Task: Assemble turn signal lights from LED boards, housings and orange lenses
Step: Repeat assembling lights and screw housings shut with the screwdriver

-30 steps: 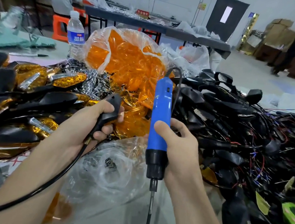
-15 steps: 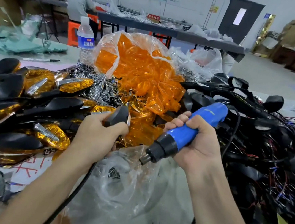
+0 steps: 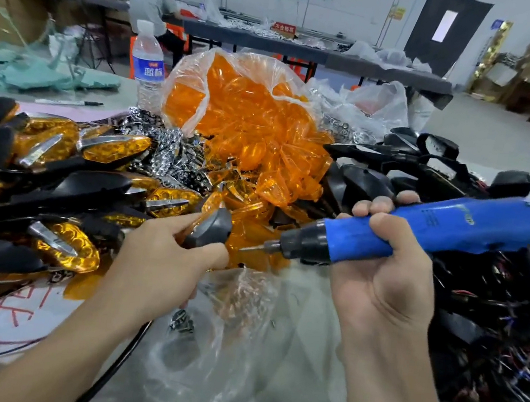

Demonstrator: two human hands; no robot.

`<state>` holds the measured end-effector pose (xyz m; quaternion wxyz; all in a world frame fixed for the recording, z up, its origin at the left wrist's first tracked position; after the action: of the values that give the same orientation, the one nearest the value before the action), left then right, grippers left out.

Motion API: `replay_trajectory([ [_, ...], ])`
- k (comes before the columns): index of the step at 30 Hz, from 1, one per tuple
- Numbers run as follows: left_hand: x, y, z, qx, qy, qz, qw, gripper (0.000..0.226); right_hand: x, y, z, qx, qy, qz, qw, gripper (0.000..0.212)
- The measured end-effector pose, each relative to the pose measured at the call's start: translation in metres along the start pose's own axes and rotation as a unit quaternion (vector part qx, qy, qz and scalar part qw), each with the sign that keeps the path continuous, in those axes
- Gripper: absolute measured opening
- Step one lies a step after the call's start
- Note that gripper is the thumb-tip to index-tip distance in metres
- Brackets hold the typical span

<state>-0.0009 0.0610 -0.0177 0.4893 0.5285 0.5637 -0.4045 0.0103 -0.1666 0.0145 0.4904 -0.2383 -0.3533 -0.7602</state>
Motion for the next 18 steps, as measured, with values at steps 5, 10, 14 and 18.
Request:
replay_trajectory([
  [5, -0.003, -0.005, 0.002, -0.014, 0.056, -0.008, 0.998, 0.030, -0.013, -0.004, -0.009, -0.043, 0.067, 0.063, 0.995, 0.037],
  [10, -0.004, -0.008, 0.004, -0.016, 0.045, -0.038, 0.998, 0.032, -0.016, -0.005, -0.018, -0.064, 0.094, 0.071, 0.991, 0.035],
  [14, -0.003, -0.009, 0.004, -0.012, 0.044, -0.045, 0.998, 0.033, -0.017, -0.005, -0.023, -0.086, 0.099, 0.068, 0.989, 0.035],
  [18, -0.008, -0.011, 0.005, -0.010, 0.043, -0.042, 0.998, 0.039, -0.018, -0.006, -0.022, -0.078, 0.102, 0.067, 0.989, 0.036],
])
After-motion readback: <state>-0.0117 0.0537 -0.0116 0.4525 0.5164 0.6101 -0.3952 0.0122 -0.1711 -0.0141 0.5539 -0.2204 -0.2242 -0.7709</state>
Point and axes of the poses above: each hand's wrist, its own y-axis towards the middle knuckle, its own z-axis out of the palm, x = y × z, the point moved 3 cm from there along y, towards the middle knuckle, and after that the axes turned 15 degrees about -y, right-handed, at the moved point
